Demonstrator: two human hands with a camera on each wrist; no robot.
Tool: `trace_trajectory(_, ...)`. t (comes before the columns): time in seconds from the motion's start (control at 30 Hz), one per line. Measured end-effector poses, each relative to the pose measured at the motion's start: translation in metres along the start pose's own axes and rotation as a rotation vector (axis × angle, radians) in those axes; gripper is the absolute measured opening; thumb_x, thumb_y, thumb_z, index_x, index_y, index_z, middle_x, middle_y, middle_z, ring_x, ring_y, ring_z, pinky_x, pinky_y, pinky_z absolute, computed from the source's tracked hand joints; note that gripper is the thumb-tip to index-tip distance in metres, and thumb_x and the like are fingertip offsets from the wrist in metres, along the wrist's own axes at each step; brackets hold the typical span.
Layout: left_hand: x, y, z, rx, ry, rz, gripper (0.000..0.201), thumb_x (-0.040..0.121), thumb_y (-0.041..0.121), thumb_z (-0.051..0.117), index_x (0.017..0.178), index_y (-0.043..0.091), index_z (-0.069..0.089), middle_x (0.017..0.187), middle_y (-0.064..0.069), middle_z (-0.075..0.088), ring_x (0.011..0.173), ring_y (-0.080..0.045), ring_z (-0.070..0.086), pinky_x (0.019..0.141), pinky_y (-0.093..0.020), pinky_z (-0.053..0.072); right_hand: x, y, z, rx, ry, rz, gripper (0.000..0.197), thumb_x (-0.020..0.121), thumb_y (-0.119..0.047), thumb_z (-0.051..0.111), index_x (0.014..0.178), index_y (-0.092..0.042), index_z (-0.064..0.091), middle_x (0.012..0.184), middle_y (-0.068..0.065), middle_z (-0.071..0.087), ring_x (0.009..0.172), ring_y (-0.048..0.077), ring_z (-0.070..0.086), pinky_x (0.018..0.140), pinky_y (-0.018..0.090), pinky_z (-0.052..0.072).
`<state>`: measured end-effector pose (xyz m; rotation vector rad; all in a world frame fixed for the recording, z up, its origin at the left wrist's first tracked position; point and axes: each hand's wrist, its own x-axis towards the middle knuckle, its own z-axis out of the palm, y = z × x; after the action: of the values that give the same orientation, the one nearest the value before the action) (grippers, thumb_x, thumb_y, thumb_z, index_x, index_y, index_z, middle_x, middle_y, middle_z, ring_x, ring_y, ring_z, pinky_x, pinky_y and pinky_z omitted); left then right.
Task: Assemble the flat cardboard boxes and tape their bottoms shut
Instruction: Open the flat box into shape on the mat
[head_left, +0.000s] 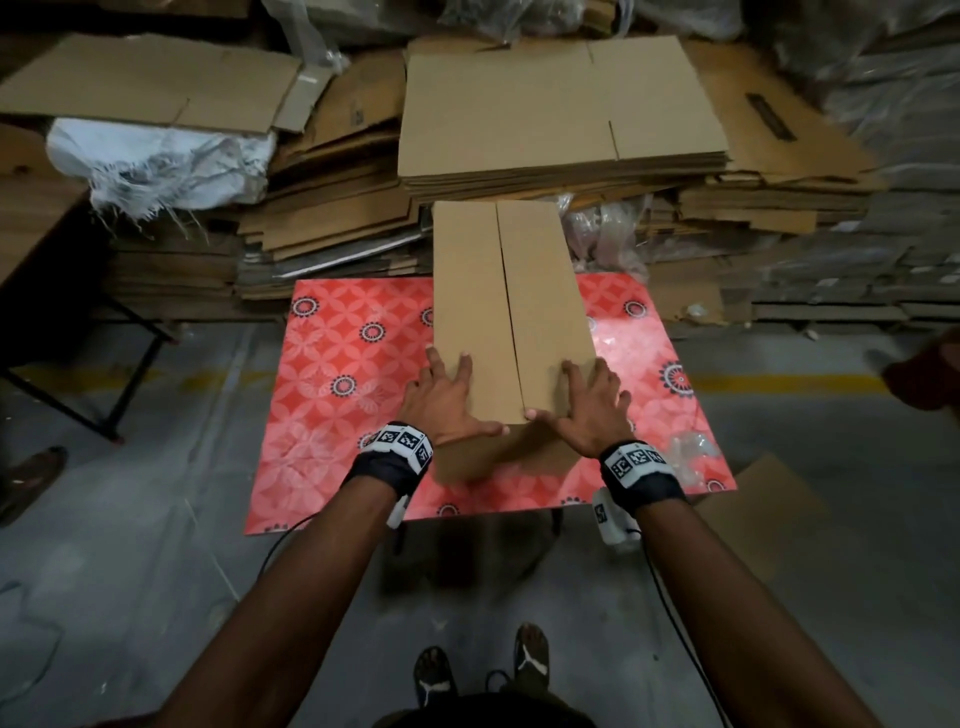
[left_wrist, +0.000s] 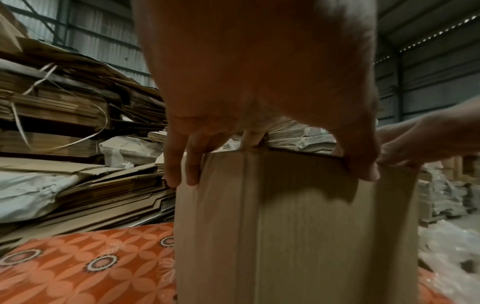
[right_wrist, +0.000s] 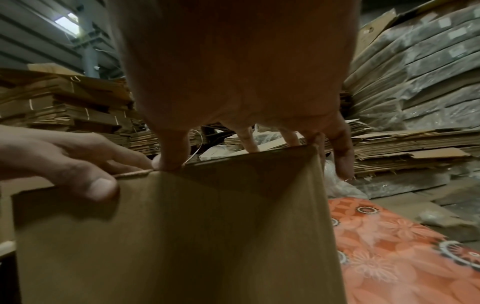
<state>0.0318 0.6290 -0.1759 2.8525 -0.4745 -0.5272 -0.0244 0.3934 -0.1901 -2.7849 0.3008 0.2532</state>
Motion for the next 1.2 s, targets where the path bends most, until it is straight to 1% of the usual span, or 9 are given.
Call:
trace_trajectory(0.13, 0.006, -0.002, -0.005, 0.007, -0.022, 0.008, 0.132, 0.067, 0.094, 0.055, 0.163, 0.026, -0.004, 0.163, -0.033, -0.017, 0.150, -0.054, 0.014, 0.120, -0.061, 0.024, 0.006, 0.005, 0.012, 0.016, -0.005, -0.107, 0.104, 0.077, -0.093, 0.019, 0.163, -0.037, 0.000, 0.169, 0.009, -0.022, 0.156, 0.033, -0.018, 0.122, 0.066, 0.002)
trace_trajectory(0.43, -0.010, -0.005, -0.007, 0.003, 0.148, 0.060, 0.123, 0.066, 0.101, 0.030, 0.163, 0.030, 0.004, 0.169, -0.023, 0.003, 0.155, -0.041, 0.008, 0.123, -0.058, 0.011, 0.012, 0.014, 0.022, 0.017, 0.050, -0.172, 0.101, 0.077, -0.090, 0.011, 0.163, -0.037, 0.001, 0.171, 0.001, -0.016, 0.157, 0.023, -0.014, 0.123, 0.064, 0.004)
trace_trajectory(0.6, -0.035, 0.000, -0.003, -0.171, 0.679, 0.314, 0.086, 0.088, 0.046, 0.072, 0.158, 0.021, 0.029, 0.166, -0.014, 0.025, 0.152, -0.035, 0.023, 0.124, -0.058, 0.021, 0.013, 0.015, 0.023, 0.030, 0.060, -0.175, 0.100, 0.077, -0.089, 0.013, 0.163, -0.039, 0.003, 0.171, 0.000, -0.013, 0.158, 0.024, -0.012, 0.123, 0.064, 0.005)
trace_trajectory(0.7, -0.050, 0.003, -0.004, -0.204, 1.069, 0.349, 0.078, 0.079, -0.001, 0.065, 0.151, 0.012, 0.037, 0.159, -0.019, 0.034, 0.147, -0.037, 0.033, 0.116, -0.061, 0.031, 0.013, 0.016, 0.023, 0.030, 0.048, -0.178, 0.097, 0.080, -0.087, 0.016, 0.163, -0.038, 0.002, 0.171, 0.001, -0.014, 0.157, 0.024, -0.013, 0.122, 0.064, 0.005)
trace_trajectory(0.77, -0.058, 0.001, -0.008, -0.089, 1.169, 0.203, 0.080, 0.071, -0.008, 0.058, 0.148, 0.012, 0.044, 0.156, -0.022, 0.034, 0.147, -0.042, 0.030, 0.120, -0.062, 0.024, 0.013, 0.016, 0.025, 0.021, 0.047, -0.184, 0.096, 0.082, -0.087, 0.015, 0.163, -0.038, 0.002, 0.171, 0.002, -0.014, 0.157, 0.025, -0.013, 0.121, 0.065, 0.005)
trace_trajectory(0.83, -0.063, -0.005, -0.010, 0.119, 1.120, 0.032, 0.078, 0.068, -0.004, 0.053, 0.143, 0.015, 0.052, 0.154, -0.021, 0.034, 0.150, -0.044, 0.022, 0.122, -0.066, 0.012, 0.014, 0.016, 0.025, 0.015, 0.045, -0.187, 0.095, 0.084, -0.086, 0.017, 0.163, -0.037, 0.003, 0.172, 0.003, -0.012, 0.157, 0.026, -0.012, 0.121, 0.067, 0.006)
trace_trajectory(0.93, -0.065, -0.010, -0.003, 0.289, 0.780, -0.173, 0.068, 0.073, 0.014, 0.059, 0.140, 0.017, 0.052, 0.153, -0.020, 0.039, 0.153, -0.044, 0.015, 0.115, -0.077, 0.000, 0.016, 0.016, 0.025, 0.016, 0.053, -0.194, 0.097, 0.082, -0.087, 0.014, 0.163, -0.036, 0.005, 0.172, 0.003, -0.011, 0.158, 0.027, -0.012, 0.121, 0.068, 0.008)
trace_trajectory(1.03, -0.058, -0.013, 0.013, 0.225, 0.520, -0.367, 0.061, 0.086, 0.038, 0.054, 0.143, 0.019, 0.048, 0.156, -0.026, 0.036, 0.149, -0.052, 0.018, 0.111, -0.080, -0.001, 0.015, 0.017, 0.025, 0.015, 0.064, -0.200, 0.100, 0.078, -0.089, 0.009, 0.163, -0.036, 0.005, 0.172, 0.004, -0.011, 0.158, 0.028, -0.011, 0.121, 0.067, 0.008)
trace_trajectory(1.2, -0.035, -0.008, 0.037, 0.002, 0.397, -0.402, 0.074, 0.098, 0.065, 0.029, 0.152, 0.015, 0.033, 0.158, -0.038, 0.024, 0.149, -0.054, 0.014, 0.113, -0.078, 0.001, 0.015, 0.017, 0.026, 0.017, 0.076, -0.189, 0.099, 0.078, -0.088, 0.011, 0.163, -0.037, 0.007, 0.172, 0.003, -0.009, 0.158, 0.027, -0.010, 0.122, 0.066, 0.009)
